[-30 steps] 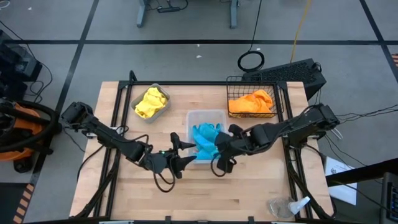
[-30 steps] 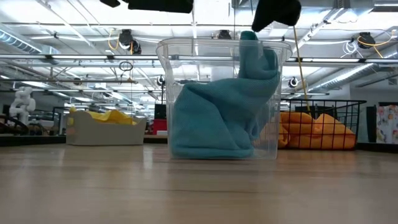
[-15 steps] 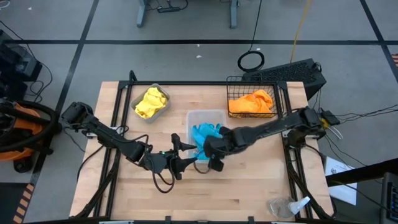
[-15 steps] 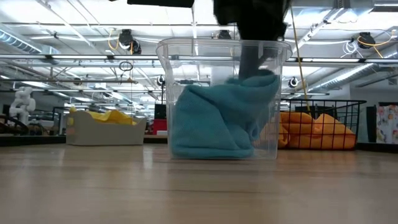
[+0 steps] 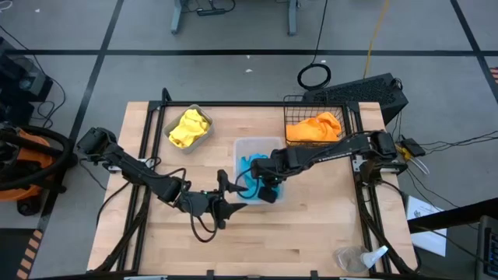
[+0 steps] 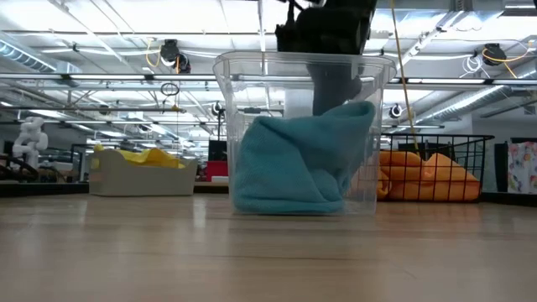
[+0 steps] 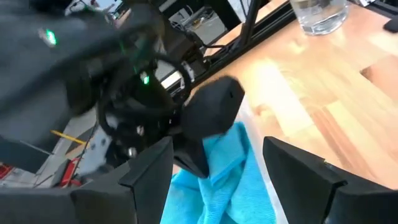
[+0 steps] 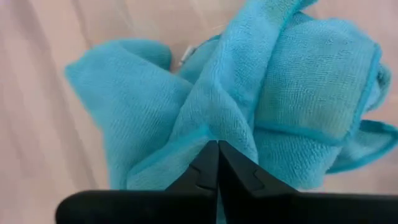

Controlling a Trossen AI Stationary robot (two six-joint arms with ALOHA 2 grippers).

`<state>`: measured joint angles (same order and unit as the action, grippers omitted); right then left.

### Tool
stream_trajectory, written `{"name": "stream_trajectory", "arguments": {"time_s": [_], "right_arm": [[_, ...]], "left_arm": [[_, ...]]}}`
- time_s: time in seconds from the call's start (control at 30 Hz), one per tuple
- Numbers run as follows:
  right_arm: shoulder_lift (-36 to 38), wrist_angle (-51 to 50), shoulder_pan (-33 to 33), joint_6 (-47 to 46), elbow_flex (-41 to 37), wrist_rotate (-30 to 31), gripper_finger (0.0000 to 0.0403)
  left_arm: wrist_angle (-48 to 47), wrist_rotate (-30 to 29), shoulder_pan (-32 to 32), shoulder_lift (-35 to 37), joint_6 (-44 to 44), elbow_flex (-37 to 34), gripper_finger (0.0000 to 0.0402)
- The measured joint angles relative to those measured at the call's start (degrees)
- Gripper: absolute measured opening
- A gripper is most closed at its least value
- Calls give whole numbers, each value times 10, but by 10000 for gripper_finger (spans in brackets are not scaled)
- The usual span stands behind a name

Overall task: Sort microfiber towel by color & place in baskets
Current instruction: Put the blue towel into the transparent bin, then return to Home Position

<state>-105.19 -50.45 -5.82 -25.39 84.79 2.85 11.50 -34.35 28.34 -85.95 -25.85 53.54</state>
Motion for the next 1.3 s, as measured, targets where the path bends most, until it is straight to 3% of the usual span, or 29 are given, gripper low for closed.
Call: {"name": "stream_trajectory", "arguments": {"time_s": [0.13,0.33,0.47,0.63,0.8,0.97,1.07,1.17,1.3], "right_arm": [[15,-13,-10,14,22,17,0],[43,-64,-56,86,61,123,0],[75,-14,-114,234,38,163,0],[142,61,-167,248,-17,177,0],[243,169,-217,241,-145,249,0],[361,341,-240,259,-327,256,0],[422,444,-242,273,-426,251,0],[468,543,-237,304,-514,218,0],[515,663,-224,320,-601,172,0]], "left_arm": [[3,-20,7,3,0,0,254],[3,-40,21,24,-3,0,254],[-44,-22,20,40,0,-6,254],[-22,-19,4,70,0,-58,238],[23,-5,-15,134,-1,-128,169],[40,1,-21,214,15,-191,75],[71,50,-28,260,27,-234,19],[139,122,-39,288,43,-278,9],[201,138,-40,303,62,-339,10]]}}
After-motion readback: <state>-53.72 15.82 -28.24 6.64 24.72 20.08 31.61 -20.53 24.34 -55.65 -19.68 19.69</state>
